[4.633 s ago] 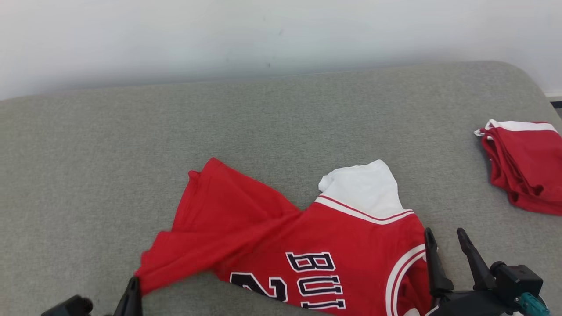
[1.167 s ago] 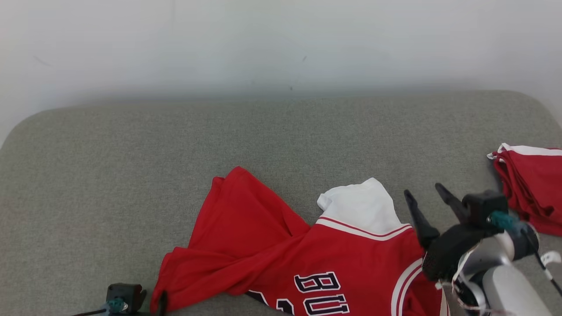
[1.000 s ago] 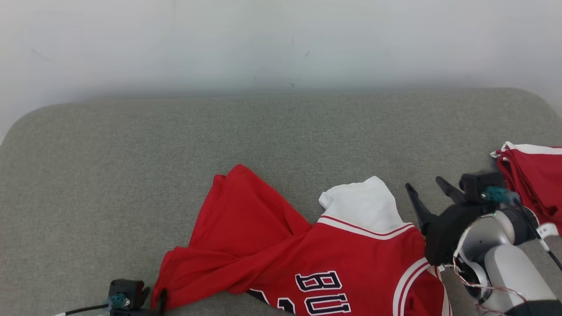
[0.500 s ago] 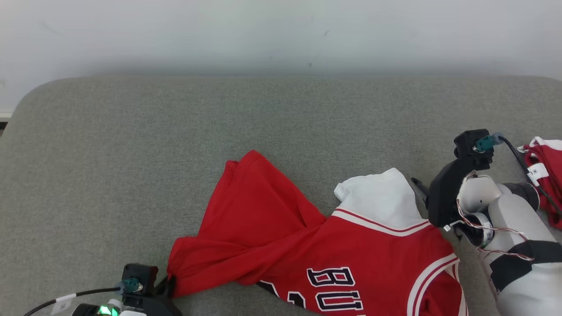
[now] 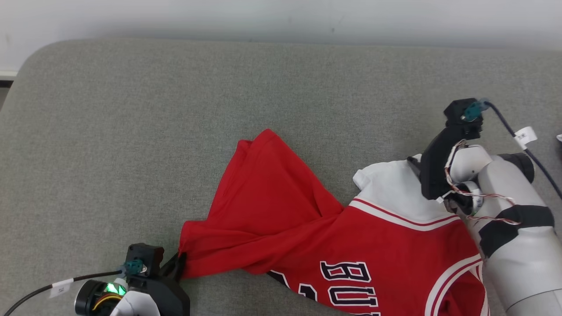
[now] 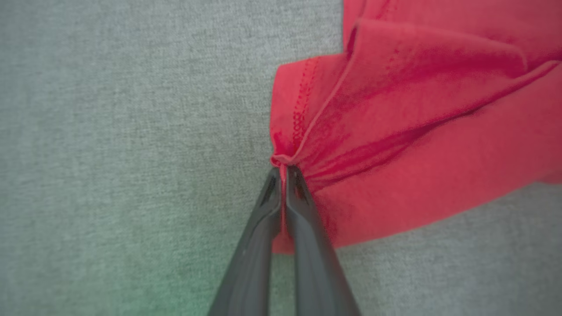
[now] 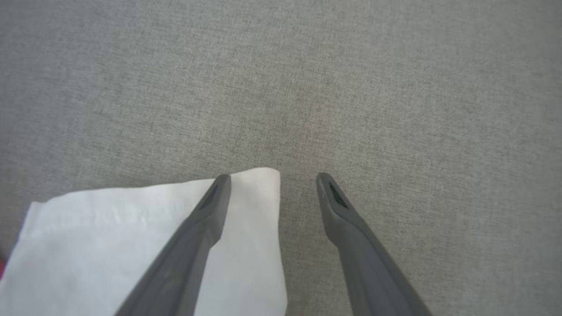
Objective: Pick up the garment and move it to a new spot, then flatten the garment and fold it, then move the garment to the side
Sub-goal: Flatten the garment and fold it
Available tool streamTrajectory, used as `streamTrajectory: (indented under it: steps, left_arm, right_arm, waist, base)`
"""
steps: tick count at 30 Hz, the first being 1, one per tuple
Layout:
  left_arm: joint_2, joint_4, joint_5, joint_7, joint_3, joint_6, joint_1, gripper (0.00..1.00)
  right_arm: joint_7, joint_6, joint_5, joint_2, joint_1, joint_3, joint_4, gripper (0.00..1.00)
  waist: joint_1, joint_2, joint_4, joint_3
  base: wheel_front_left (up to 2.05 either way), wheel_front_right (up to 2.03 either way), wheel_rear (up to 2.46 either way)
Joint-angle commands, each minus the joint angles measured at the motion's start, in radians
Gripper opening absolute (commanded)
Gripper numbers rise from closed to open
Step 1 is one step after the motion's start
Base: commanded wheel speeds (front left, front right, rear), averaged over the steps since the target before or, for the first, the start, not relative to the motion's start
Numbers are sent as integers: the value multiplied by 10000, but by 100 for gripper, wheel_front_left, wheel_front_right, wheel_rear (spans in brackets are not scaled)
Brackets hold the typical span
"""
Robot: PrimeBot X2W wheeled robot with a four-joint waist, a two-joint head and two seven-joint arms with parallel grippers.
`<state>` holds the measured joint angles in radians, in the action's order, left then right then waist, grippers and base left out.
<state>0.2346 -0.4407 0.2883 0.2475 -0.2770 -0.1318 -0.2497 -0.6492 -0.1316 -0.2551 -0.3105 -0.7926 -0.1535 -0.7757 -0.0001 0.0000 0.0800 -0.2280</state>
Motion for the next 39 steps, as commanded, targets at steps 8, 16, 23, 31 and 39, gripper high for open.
streamTrajectory:
  steps: [8,16,23,31,39]
  left_arm:
    - [-63,-428,116,89,-98,108,-116,0]
    - [2,-272,130,-205,-51,290,-202,0]
    - [-134,76,174,-1747,458,841,-515,0]
    - [-799,526,1434,-3207,1462,814,-1036,0]
    - [-1095,1190,2818,-3264,2210,538,-1675,0]
  right_arm:
    - [-315,16,149,325,446,-794,-350,100]
    - [336,17,550,213,1010,-1094,-275,0]
    - [2709,19,909,306,379,-514,47,0]
    - [4316,19,612,233,78,112,391,0]
    - [5629,19,496,-33,-74,572,1392,0]
  waist:
    - [1,0,22,-321]
    - [1,0,-95,-391]
    - [1,0,-109,-302]
    - [1,0,-208,206]
    - [1,0,-428,918]
  base:
    - [0,0,0]
    - [0,0,0]
    - [0,0,0]
    - [0,0,0]
    - [0,0,0]
